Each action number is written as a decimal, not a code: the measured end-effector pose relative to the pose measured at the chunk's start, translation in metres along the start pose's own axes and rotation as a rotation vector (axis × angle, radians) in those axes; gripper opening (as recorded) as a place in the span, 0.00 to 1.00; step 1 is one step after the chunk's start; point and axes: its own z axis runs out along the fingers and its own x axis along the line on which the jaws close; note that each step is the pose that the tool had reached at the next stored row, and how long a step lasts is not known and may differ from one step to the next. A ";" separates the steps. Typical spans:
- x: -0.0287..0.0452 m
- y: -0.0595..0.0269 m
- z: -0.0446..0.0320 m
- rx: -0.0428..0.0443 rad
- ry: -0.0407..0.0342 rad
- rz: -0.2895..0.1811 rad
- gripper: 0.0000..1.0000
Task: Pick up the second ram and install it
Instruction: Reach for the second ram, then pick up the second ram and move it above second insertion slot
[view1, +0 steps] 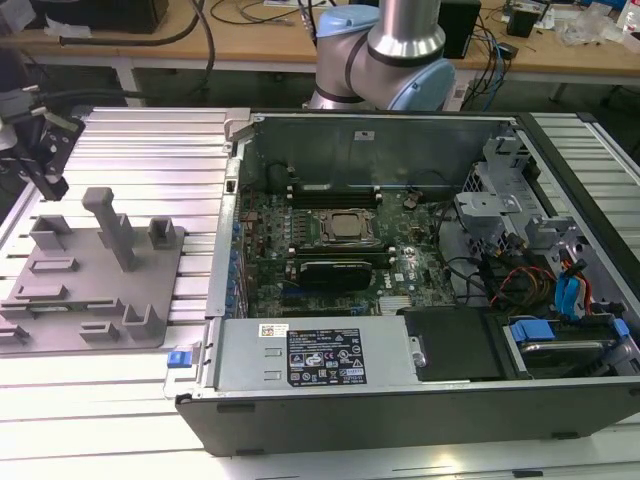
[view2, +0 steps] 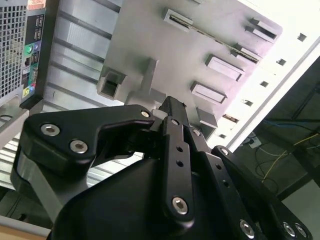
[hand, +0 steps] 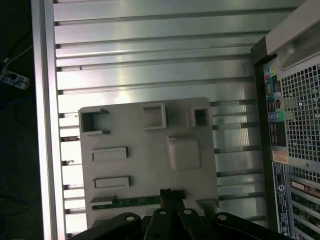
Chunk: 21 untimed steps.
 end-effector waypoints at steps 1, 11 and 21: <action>0.0047 -0.0015 0.0036 0.0000 -0.0001 0.000 0.08; 0.0265 -0.0184 0.0232 0.0000 0.0000 0.000 0.08; 0.0293 -0.0232 0.0280 0.0000 0.0000 -0.001 0.08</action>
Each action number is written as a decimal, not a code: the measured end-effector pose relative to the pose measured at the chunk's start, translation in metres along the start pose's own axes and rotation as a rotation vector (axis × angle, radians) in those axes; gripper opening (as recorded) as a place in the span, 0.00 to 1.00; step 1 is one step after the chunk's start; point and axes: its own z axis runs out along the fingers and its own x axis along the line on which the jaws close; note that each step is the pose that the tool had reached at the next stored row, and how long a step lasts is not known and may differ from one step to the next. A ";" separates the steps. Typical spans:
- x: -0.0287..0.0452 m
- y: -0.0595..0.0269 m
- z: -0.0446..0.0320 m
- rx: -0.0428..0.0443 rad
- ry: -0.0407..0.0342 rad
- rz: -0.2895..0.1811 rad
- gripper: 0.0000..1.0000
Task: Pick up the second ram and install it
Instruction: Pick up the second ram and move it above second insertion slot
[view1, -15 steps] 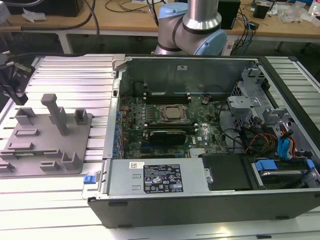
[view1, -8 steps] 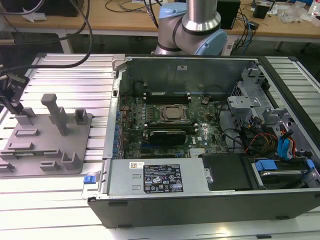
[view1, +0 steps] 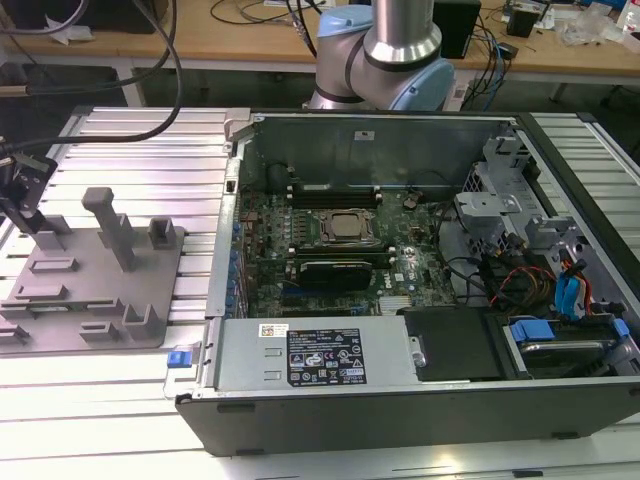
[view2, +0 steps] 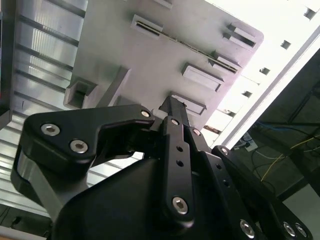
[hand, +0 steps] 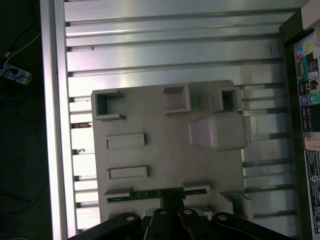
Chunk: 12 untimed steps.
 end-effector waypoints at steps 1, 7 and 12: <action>0.0000 0.0000 0.0000 -0.0001 0.0000 0.000 0.08; 0.0000 0.0000 0.0000 -0.0001 0.0000 0.000 0.08; 0.0002 -0.0001 0.0017 0.0023 0.0063 -0.121 0.08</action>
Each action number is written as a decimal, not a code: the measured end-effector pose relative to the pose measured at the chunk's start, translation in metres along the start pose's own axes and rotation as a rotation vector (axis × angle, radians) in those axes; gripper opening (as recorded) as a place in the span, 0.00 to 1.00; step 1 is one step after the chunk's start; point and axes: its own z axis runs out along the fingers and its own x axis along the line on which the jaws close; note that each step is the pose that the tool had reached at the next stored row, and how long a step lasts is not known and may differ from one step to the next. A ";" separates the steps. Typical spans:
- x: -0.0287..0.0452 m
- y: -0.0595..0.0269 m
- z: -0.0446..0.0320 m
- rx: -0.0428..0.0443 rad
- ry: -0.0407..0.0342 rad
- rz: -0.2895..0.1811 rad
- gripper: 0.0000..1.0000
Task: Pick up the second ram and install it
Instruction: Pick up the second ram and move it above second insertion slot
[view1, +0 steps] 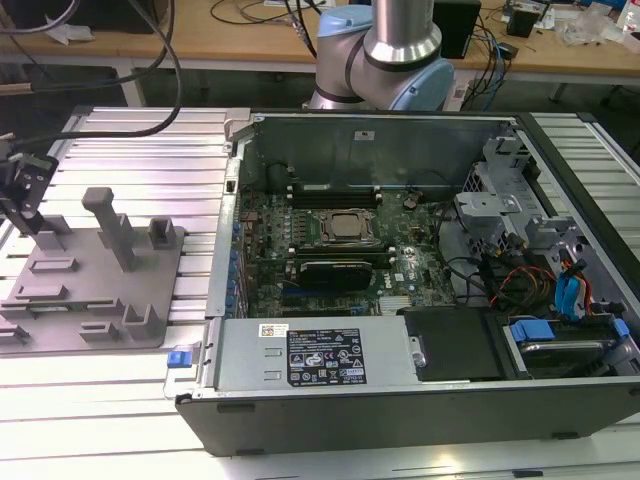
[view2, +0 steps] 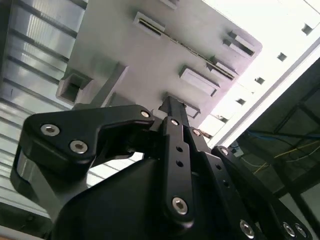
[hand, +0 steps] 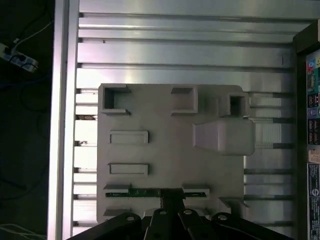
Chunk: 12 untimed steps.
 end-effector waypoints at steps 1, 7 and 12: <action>0.0000 0.0000 0.0002 0.0001 0.0008 -0.018 0.08; 0.0001 -0.0001 0.0018 0.0012 0.0072 -0.142 0.08; 0.0001 0.0001 0.0025 0.0063 0.0162 -0.311 0.08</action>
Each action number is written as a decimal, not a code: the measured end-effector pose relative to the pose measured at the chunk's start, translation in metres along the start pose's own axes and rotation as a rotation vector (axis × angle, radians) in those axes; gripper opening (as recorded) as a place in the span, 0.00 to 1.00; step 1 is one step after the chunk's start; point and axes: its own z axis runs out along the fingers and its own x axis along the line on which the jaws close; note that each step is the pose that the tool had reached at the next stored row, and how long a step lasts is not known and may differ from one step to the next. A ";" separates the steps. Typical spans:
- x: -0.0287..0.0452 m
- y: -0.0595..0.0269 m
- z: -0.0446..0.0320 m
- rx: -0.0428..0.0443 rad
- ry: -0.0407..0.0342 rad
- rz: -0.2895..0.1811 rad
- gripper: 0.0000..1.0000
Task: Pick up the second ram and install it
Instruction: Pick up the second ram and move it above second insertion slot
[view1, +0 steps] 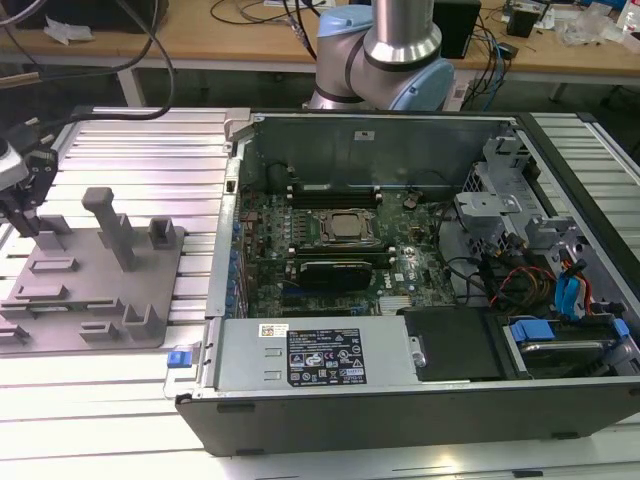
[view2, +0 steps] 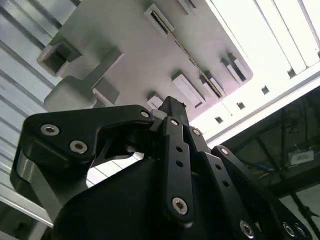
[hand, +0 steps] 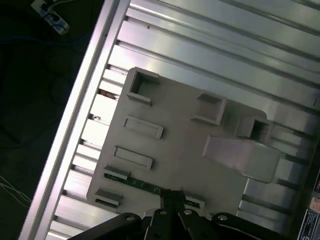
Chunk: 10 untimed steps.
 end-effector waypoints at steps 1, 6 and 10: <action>0.0000 0.0001 0.0000 0.0001 0.0012 -0.027 0.08; 0.0001 0.0002 0.0004 -0.0025 0.0067 -0.189 0.08; 0.0000 0.0002 0.0006 -0.0044 0.0100 -0.296 0.08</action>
